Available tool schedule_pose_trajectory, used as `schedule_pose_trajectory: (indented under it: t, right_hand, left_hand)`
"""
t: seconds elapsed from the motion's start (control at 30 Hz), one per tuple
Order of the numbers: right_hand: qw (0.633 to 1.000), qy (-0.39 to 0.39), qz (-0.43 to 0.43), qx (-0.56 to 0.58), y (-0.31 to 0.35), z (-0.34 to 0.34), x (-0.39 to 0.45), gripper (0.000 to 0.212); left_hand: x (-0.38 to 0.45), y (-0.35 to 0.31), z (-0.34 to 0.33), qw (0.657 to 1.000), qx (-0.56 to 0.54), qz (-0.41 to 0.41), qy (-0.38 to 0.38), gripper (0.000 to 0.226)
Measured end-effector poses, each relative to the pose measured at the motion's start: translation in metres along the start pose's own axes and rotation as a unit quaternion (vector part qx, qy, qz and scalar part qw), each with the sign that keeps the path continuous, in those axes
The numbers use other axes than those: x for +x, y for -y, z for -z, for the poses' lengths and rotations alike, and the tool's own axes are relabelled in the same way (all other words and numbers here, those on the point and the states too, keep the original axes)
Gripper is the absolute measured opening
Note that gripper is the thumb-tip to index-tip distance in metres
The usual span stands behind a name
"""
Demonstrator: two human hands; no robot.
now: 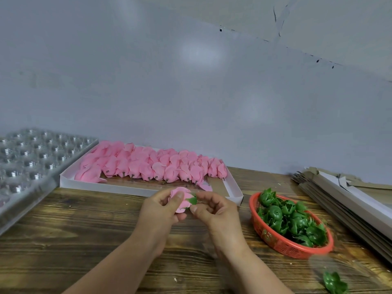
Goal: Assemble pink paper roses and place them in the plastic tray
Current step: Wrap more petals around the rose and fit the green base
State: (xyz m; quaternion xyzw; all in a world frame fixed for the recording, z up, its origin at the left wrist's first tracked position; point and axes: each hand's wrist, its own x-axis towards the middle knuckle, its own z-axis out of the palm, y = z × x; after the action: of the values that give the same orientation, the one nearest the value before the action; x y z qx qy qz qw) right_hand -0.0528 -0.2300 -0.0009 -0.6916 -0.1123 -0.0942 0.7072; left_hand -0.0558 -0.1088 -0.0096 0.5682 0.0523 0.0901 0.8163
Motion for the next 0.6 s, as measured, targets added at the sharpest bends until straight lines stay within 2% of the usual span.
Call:
schedule_pose_trajectory:
  t: [0.17,0.27,0.37,0.43,0.5,0.57,0.6]
  right_hand:
    - [0.999,0.016,0.012,0.028,0.002,0.004,0.002,0.034]
    - [0.998,0.031,0.019,0.043,0.002,0.004,0.002,0.034]
    - [0.997,0.02,0.047,-0.054,-0.002,0.003,0.0,0.034]
    - [0.976,0.024,0.118,-0.18,-0.003,0.004,-0.002,0.033]
    - [0.934,0.037,0.219,-0.281,-0.003,0.007,-0.002,0.03]
    - [0.886,0.043,0.301,-0.35,-0.005,0.011,-0.001,0.031]
    - [0.879,0.046,0.308,-0.362,-0.005,0.011,-0.001,0.03]
  left_hand:
    - [0.003,-0.001,0.002,0.999,-0.011,0.046,0.002,0.02]
    - [0.004,-0.003,0.001,0.998,-0.017,0.059,0.012,0.014]
    - [0.004,-0.003,0.002,0.995,-0.046,0.086,0.017,0.011]
    - [0.002,-0.004,0.003,0.991,-0.069,0.108,0.024,0.011]
    - [0.003,-0.006,0.004,0.988,-0.087,0.126,0.03,0.012]
    - [0.005,-0.007,0.007,0.984,-0.096,0.145,0.042,0.014]
    - [0.006,-0.007,0.009,0.983,-0.091,0.151,0.049,0.015]
